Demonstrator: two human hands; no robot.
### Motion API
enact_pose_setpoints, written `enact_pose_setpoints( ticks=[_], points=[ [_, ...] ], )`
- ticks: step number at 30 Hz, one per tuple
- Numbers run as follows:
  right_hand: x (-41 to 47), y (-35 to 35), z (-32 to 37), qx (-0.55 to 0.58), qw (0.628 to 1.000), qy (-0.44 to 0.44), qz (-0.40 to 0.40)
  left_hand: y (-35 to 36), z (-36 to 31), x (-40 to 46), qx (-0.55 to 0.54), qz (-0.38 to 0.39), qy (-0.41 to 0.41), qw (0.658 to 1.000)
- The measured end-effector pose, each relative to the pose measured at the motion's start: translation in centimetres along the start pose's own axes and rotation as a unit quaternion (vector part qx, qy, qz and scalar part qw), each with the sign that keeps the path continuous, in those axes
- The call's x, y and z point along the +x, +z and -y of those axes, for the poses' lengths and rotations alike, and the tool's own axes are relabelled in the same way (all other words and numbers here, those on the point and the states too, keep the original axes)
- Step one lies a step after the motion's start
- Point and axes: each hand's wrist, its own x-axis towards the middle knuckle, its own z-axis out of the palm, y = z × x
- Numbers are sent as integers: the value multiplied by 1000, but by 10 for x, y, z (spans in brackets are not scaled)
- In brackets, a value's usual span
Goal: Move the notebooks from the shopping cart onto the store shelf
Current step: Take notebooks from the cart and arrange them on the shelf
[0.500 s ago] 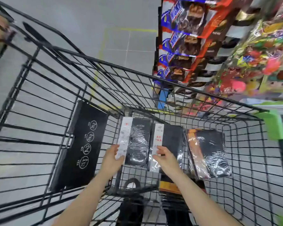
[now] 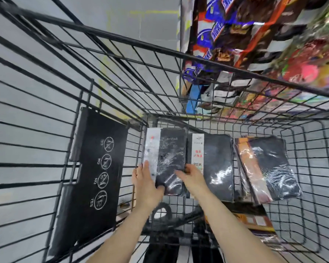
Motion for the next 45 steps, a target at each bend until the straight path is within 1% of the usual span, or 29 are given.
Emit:
enact_pose_setpoints(
  ticks=[2, 5, 8, 13, 15, 17, 21, 23, 25, 29, 31, 35, 39, 41, 45],
  points=[
    [0, 3, -1, 20, 999, -14, -22, 0, -3, -2, -3, 12, 12, 1000],
    [-9, 2, 6, 65, 998, -12, -13, 0, -6, -4, -45, 48, 34, 997],
    [-25, -25, 7, 70, 997, -4, -39, -5, -2, -1, -46, 59, 44, 996],
    [-37, -88, -11, 94, 991, 25, -91, -4, 1, 9, -14, 97, -20, 995],
    [-35, -101, -19, 82, 991, 16, -108, 4, 1, 14, -5, 76, -21, 997],
    [-28, -104, -29, 71, 991, 12, -112, 12, 2, 18, 4, 33, -22, 999],
    [-14, -98, -43, 53, 990, -4, -131, 12, -10, 23, -80, -68, -70, 992],
    [-13, -96, -49, 39, 990, -11, -134, 8, -14, 28, -105, -75, -105, 986],
    [-9, -97, -55, 31, 990, -3, -135, 7, -13, 32, -138, -59, -110, 983],
    [-20, -97, -37, 57, 992, 17, -110, -1, -14, 29, -248, -54, -72, 964],
    [-23, -99, -40, 79, 994, 19, -76, -10, -20, 23, -264, -15, -58, 963],
    [-40, -104, -35, 85, 993, -17, -79, -35, -35, 9, -252, 33, 2, 967],
    [-77, -118, -7, 80, 992, -54, -80, -73, -53, -6, -178, 31, 61, 982],
    [-101, -131, 7, 71, 992, -64, -85, -93, -65, -20, -175, 40, 79, 981],
    [-149, -166, 22, 98, 987, -85, -94, -127, -102, -58, -169, 62, 109, 977]
  ],
)
